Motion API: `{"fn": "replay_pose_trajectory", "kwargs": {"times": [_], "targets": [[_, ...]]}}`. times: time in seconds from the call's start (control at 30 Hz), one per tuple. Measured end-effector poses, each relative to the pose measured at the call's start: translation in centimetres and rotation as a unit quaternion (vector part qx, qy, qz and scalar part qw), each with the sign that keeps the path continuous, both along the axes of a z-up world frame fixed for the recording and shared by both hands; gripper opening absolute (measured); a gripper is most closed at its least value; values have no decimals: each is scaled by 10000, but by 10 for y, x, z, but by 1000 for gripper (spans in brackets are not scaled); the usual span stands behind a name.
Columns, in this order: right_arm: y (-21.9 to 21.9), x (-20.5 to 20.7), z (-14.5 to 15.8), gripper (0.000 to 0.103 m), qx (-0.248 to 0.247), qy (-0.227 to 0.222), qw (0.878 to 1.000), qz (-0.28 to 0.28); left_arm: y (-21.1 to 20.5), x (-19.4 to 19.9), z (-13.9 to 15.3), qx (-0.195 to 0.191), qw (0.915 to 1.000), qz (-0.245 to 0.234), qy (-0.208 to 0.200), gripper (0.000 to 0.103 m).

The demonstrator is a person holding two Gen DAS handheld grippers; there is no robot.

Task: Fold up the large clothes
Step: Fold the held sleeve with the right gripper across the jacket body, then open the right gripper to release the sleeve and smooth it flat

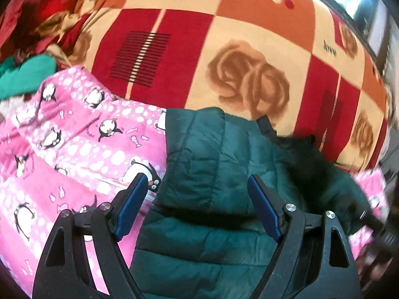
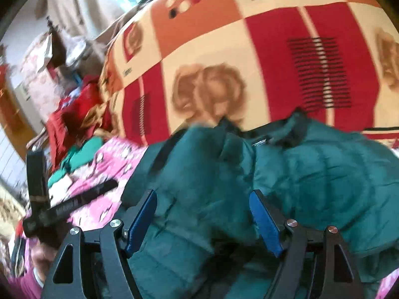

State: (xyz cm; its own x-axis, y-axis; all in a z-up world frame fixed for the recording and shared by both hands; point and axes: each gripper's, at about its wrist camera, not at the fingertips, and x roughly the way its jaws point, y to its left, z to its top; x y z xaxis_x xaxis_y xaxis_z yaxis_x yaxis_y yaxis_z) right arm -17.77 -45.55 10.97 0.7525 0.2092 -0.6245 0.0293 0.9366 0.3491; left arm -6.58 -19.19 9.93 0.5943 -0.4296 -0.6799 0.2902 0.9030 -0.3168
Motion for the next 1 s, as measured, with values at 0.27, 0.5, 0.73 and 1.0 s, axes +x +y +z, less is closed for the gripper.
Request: {"fn": "replay_pose_trajectory", "kwargs": {"times": [0.27, 0.5, 0.73, 1.0], "targets": [[-20, -37, 13, 74, -473, -57, 9985, -285, -16, -5, 5, -512, 9980, -219, 305, 84], [-66, -86, 40, 74, -977, -263, 9903, -955, -82, -4, -2, -232, 9963, -609, 558, 89], [-129, -115, 31, 74, -742, -53, 9751, -2091, -148, -1, -15, 626, 9917, -1012, 486, 8], [-142, -92, -1, 74, -223, 217, 9769, -2112, -116, 12, 42, 825, 9932, -568, -595, 5]]}}
